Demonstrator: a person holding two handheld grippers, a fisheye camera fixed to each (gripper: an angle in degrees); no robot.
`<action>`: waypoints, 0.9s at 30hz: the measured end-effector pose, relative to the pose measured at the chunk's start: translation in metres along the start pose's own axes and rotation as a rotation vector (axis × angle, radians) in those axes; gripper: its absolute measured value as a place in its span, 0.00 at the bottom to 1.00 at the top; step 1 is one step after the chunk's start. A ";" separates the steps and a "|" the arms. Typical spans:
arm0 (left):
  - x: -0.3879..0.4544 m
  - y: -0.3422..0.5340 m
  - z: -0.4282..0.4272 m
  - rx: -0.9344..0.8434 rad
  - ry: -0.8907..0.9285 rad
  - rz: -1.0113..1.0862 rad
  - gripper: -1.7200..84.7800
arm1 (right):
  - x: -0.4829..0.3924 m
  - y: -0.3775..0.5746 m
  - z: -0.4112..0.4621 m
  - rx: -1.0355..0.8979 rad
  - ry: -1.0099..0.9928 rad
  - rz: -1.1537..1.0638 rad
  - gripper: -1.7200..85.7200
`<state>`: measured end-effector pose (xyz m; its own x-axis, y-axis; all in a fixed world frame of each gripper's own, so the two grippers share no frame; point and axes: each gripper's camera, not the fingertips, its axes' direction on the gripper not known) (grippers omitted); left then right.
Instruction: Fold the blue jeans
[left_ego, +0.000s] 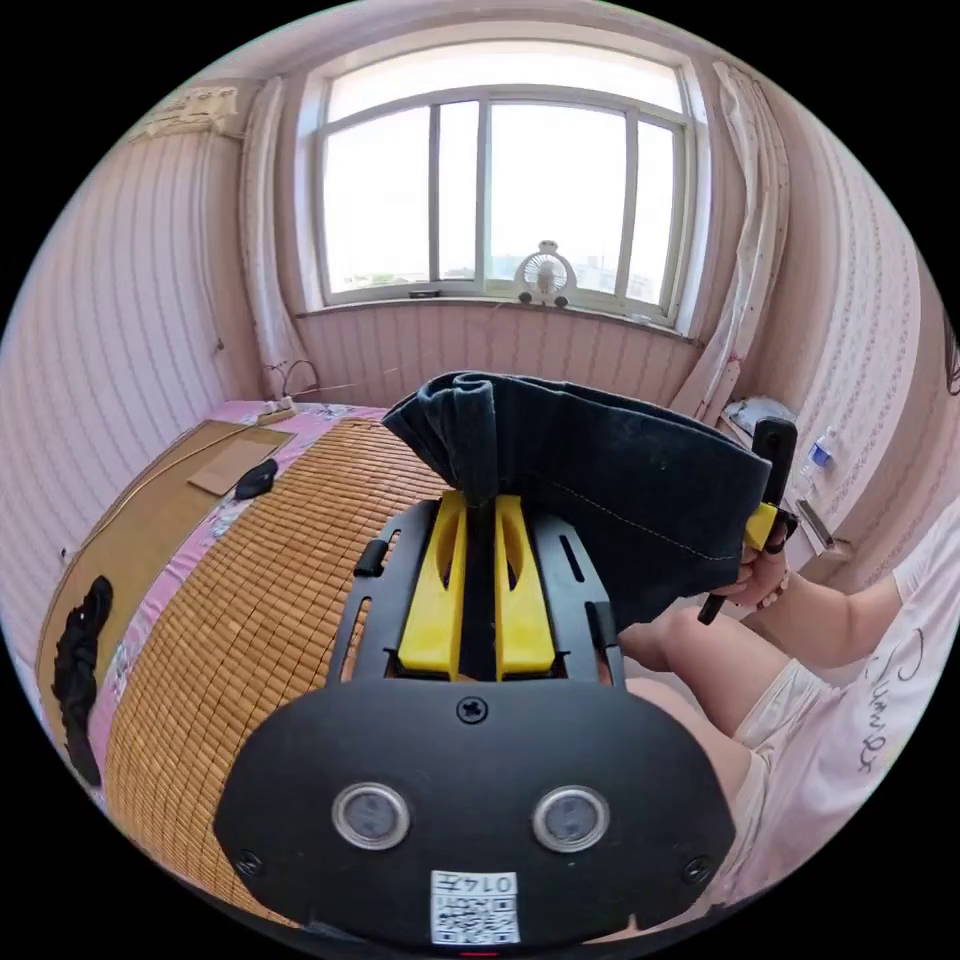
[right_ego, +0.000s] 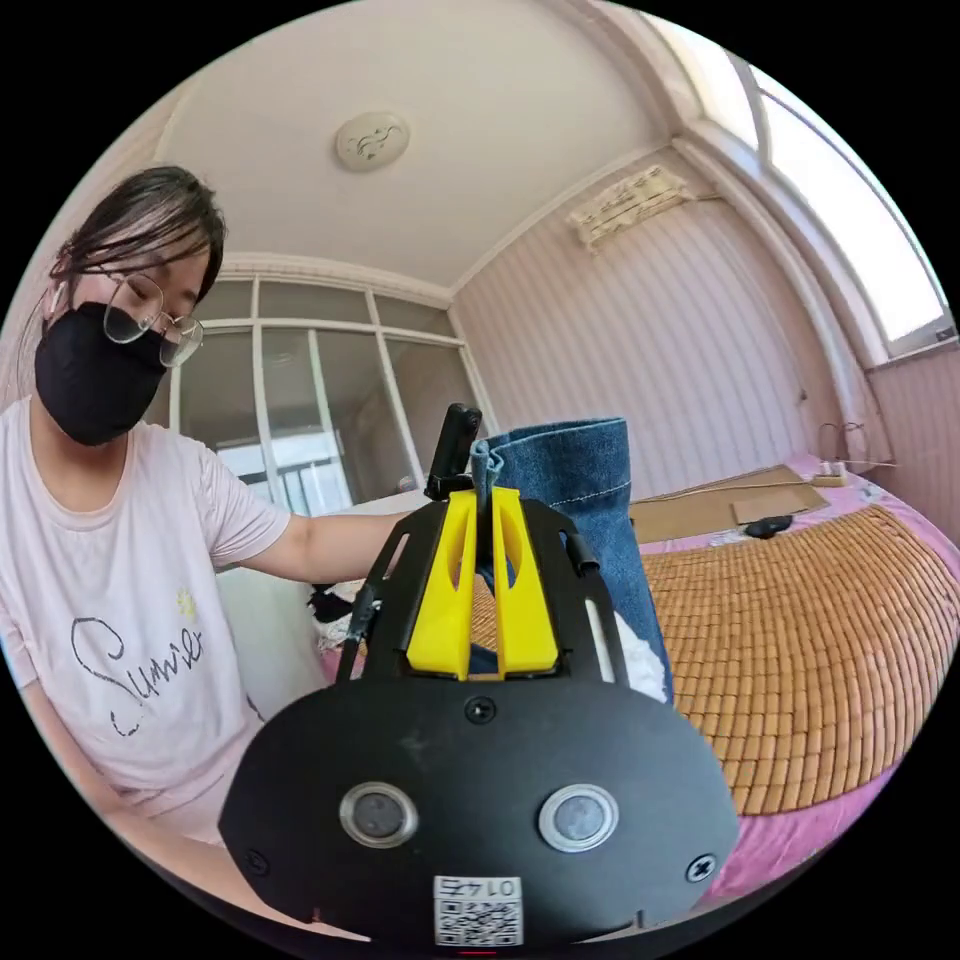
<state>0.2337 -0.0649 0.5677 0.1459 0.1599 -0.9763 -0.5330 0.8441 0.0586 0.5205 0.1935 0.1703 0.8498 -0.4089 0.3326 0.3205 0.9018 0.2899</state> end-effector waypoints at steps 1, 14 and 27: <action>-0.020 0.030 -0.051 0.026 -0.039 -0.060 0.08 | -0.022 -0.015 0.051 -0.064 -0.067 -0.030 0.05; -0.122 0.447 -0.346 -0.306 -0.557 -0.989 0.08 | -0.182 0.069 0.465 -0.830 -0.218 0.124 0.10; -0.114 0.523 -0.394 -0.118 -0.510 -1.161 0.17 | -0.132 0.013 0.390 -0.929 0.554 0.147 0.18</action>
<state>-0.3900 0.1564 0.6278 0.8631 -0.4391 -0.2497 0.0553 0.5735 -0.8174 0.2493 0.2050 0.4800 0.9017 -0.3782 -0.2094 0.1931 0.7857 -0.5877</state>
